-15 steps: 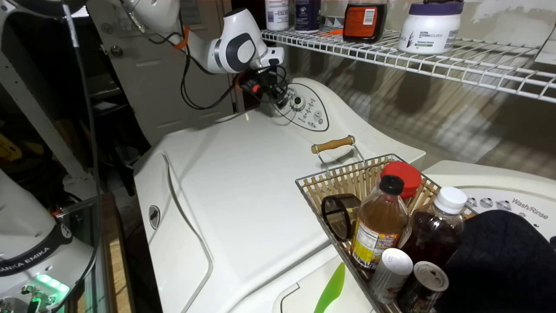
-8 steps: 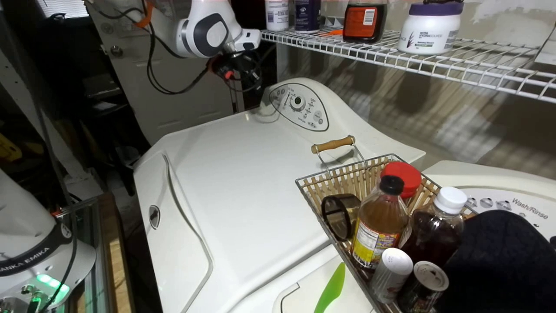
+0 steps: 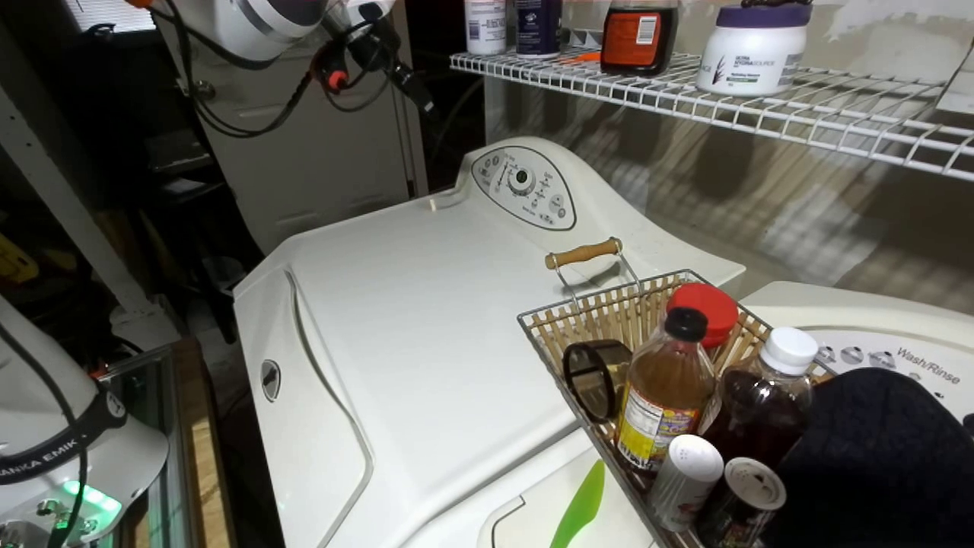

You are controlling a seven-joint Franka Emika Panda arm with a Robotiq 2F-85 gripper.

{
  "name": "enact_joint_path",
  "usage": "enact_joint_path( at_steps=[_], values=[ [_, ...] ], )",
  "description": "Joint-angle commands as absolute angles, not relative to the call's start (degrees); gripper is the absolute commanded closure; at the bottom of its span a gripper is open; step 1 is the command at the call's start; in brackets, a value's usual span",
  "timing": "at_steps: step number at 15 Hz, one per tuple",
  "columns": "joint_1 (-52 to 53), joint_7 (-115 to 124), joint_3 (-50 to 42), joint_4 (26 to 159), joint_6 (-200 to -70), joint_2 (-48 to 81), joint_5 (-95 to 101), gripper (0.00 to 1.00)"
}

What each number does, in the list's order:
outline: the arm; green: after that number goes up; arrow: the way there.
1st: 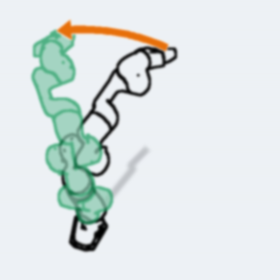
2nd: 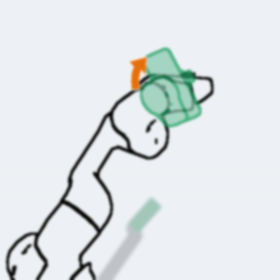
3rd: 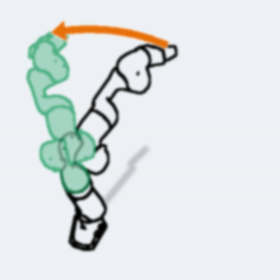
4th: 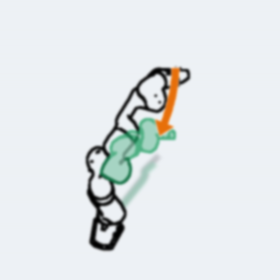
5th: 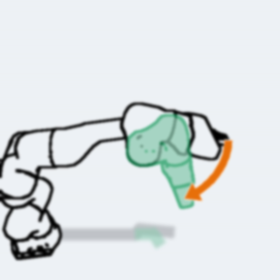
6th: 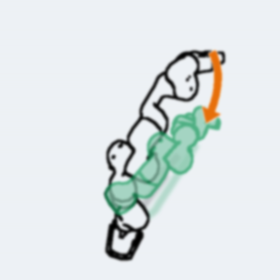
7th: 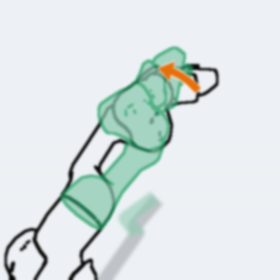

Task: Press a button on the washing machine on the left.

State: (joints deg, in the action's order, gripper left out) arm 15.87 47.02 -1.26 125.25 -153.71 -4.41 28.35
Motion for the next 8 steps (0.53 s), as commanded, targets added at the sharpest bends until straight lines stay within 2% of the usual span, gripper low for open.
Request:
enact_joint_path(
  at_steps=[1, 2, 3, 4, 5, 6, 8],
  values=[
    [14.75, 57.07, 0.02, 129.12, -150.98, -10.36, 38.62, 0.12],
    [15.07, 57.4, 0.08, 129.77, -150.31, -11.28, 38.67, 0.06],
    [10.85, 55.63, 4.44, 130.65, -151.12, -12.05, 36.1, 0.01],
    [10.75, 54.34, 4.93, 131.25, -151.39, -12.58, 34.08, 0.0],
    [9.36, 53.19, 5.71, 128.89, -151.72, -10.17, 33.96, 0.08],
    [8.71, 53.28, 6.67, 129.46, -151.73, -10.73, 33.95, 0.02],
    [8.26, 53.27, 7.39, 130.12, -151.73, -11.34, 33.91, 0.0]
  ],
)
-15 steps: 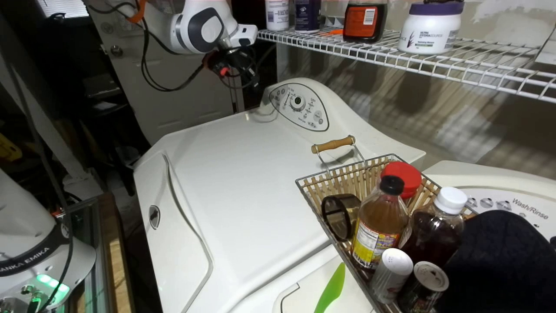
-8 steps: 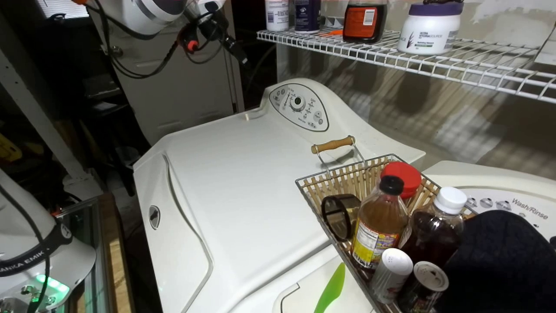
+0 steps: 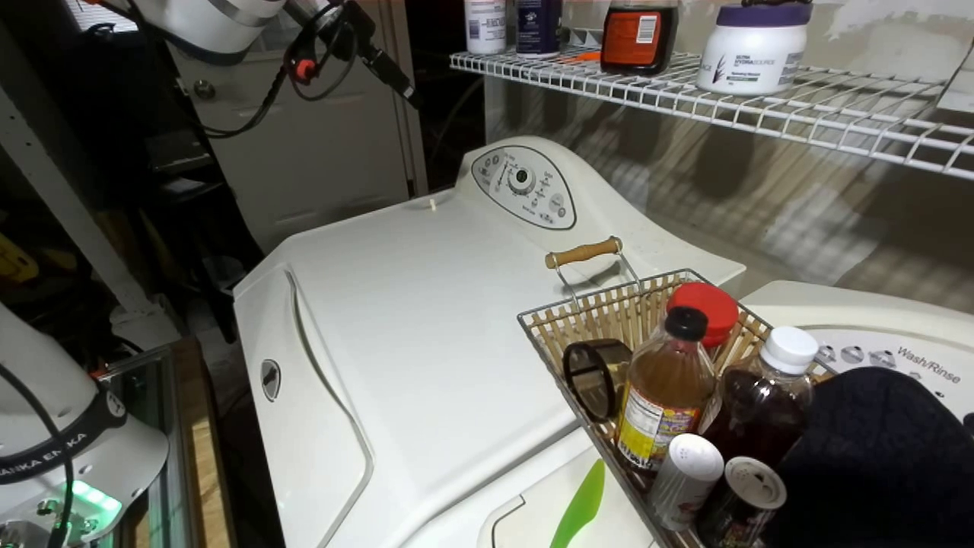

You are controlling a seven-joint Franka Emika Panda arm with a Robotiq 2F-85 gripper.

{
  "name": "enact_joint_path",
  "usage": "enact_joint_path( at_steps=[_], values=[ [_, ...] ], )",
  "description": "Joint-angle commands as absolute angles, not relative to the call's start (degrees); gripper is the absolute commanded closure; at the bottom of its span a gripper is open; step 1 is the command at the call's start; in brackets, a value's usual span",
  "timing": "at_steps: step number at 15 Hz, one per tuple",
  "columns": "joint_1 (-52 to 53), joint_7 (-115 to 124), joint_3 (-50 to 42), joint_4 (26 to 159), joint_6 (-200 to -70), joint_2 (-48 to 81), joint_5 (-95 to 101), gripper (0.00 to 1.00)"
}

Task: Press a button on the washing machine on the left.

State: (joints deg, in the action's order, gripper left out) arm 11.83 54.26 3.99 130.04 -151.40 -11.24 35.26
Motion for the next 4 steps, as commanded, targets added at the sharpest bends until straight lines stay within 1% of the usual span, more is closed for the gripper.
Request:
enact_joint_path(
  at_steps=[1, 4],
  values=[
    [8.16, 53.27, 7.43, 130.32, -151.73, -11.44, 33.9, 0.0],
    [7.98, 53.28, 7.41, 130.4, -151.72, -11.46, 33.91, 0.0]
  ],
)
